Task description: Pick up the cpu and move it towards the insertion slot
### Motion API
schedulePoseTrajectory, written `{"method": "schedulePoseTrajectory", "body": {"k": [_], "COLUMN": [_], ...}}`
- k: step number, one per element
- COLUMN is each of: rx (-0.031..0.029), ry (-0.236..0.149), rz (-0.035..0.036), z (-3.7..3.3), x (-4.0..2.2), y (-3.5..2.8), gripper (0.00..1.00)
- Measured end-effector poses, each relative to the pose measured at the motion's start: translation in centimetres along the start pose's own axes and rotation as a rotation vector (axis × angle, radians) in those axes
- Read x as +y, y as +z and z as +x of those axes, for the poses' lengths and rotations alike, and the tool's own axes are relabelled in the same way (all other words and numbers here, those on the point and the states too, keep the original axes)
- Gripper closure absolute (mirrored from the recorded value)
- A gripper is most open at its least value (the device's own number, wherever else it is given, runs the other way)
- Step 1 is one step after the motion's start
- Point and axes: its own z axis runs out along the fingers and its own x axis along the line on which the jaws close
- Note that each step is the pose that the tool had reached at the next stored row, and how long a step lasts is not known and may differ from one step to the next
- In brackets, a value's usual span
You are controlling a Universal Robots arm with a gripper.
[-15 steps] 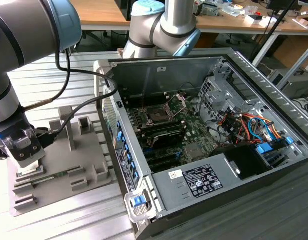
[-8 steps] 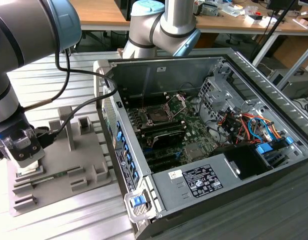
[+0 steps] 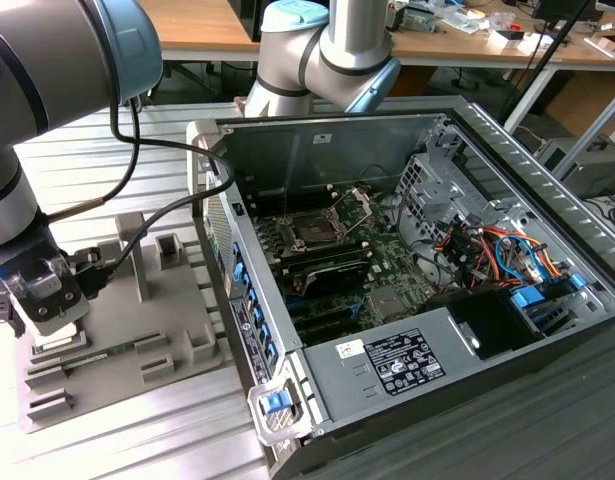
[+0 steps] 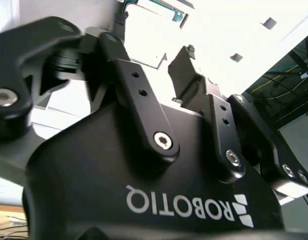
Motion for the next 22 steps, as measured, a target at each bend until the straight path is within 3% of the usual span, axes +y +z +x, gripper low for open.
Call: {"method": "schedulePoseTrajectory", "body": {"k": [1, 10, 15, 22], "rx": [0.0000, 0.0002, 0.0030, 0.0035], "ry": [0.000, -0.007, -0.082, -0.090], "rz": [0.0000, -0.0001, 0.0001, 0.0001], "z": [0.00, 0.00, 0.00, -0.02], "x": [0.00, 0.00, -0.01, 0.14], "y": [0.00, 0.20, 0.64, 1.79], "gripper": [0.40, 0.40, 0.40, 0.40]}}
